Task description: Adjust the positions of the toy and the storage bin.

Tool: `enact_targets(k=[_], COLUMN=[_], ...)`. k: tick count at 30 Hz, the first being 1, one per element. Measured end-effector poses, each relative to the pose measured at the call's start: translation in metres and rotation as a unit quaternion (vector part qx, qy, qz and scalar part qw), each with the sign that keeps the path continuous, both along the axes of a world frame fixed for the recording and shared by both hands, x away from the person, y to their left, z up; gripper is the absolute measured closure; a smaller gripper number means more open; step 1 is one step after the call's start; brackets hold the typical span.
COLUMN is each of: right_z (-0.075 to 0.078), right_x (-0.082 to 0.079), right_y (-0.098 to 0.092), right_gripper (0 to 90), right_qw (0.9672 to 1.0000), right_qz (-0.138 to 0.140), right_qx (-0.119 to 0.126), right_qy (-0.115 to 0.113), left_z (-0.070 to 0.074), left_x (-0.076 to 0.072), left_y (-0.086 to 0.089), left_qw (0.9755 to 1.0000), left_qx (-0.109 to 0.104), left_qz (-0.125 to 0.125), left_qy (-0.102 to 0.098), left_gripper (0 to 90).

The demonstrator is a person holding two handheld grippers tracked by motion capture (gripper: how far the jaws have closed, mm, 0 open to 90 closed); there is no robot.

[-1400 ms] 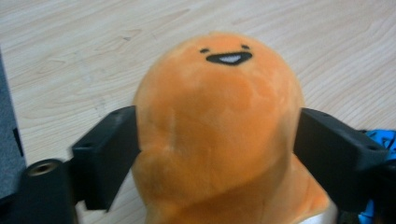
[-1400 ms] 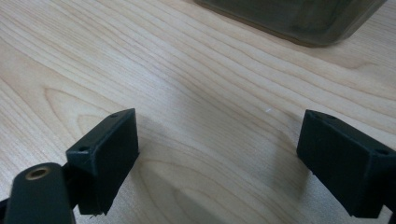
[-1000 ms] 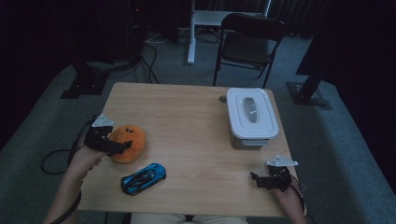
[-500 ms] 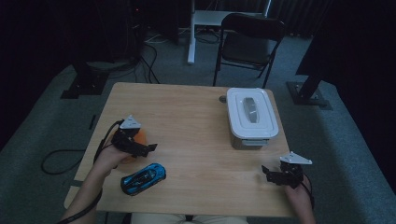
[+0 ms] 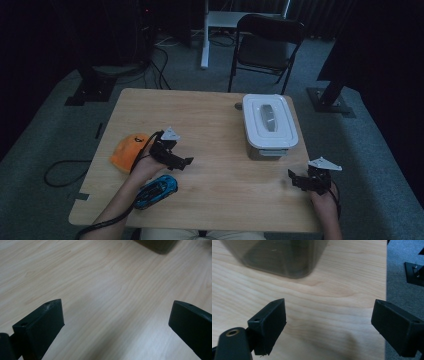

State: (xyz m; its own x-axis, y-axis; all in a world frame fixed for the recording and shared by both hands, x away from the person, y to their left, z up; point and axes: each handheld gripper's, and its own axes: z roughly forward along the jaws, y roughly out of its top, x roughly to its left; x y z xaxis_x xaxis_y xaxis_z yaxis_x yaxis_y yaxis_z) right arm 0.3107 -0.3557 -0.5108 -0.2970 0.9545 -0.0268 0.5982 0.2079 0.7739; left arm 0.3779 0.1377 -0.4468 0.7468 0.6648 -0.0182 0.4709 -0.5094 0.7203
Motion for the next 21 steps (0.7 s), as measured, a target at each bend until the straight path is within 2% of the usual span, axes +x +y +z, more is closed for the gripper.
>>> enact_targets(k=[2,5,9,14,16,21], right_z=[-0.001,-0.002,-0.004,-0.003,-0.002,0.001], right_x=[0.003,0.007,0.009,0.017,0.019,0.032], right_y=[-0.003,-0.008,-0.013,-0.017,-0.018,-0.020], right_gripper=[12.2,12.5,12.5,12.5,12.5,12.5], right_qw=[1.0000,0.9999,0.9998,0.9996,0.9996,0.9994], right_qz=[-0.003,-0.010,-0.018,-0.028,-0.029,-0.033], right_qx=[-0.002,0.000,0.011,0.000,0.000,0.004], right_qy=[0.003,0.005,0.000,-0.006,-0.006,-0.009], left_z=[-0.003,-0.007,-0.012,-0.021,-0.021,-0.028], left_x=[0.004,0.010,0.019,0.027,0.027,0.038], left_y=[-0.007,-0.016,-0.024,-0.037,-0.037,-0.056], left_qw=[0.9999,0.9998,0.9997,0.9997,0.9997,0.9998], left_qx=[0.000,-0.013,-0.017,-0.006,-0.006,-0.002], left_qz=[0.012,0.012,0.017,0.016,0.016,0.012], left_qy=[-0.005,0.003,0.010,0.016,0.016,0.017], left_gripper=[1.0,1.3,1.3,1.3,1.3,1.2])
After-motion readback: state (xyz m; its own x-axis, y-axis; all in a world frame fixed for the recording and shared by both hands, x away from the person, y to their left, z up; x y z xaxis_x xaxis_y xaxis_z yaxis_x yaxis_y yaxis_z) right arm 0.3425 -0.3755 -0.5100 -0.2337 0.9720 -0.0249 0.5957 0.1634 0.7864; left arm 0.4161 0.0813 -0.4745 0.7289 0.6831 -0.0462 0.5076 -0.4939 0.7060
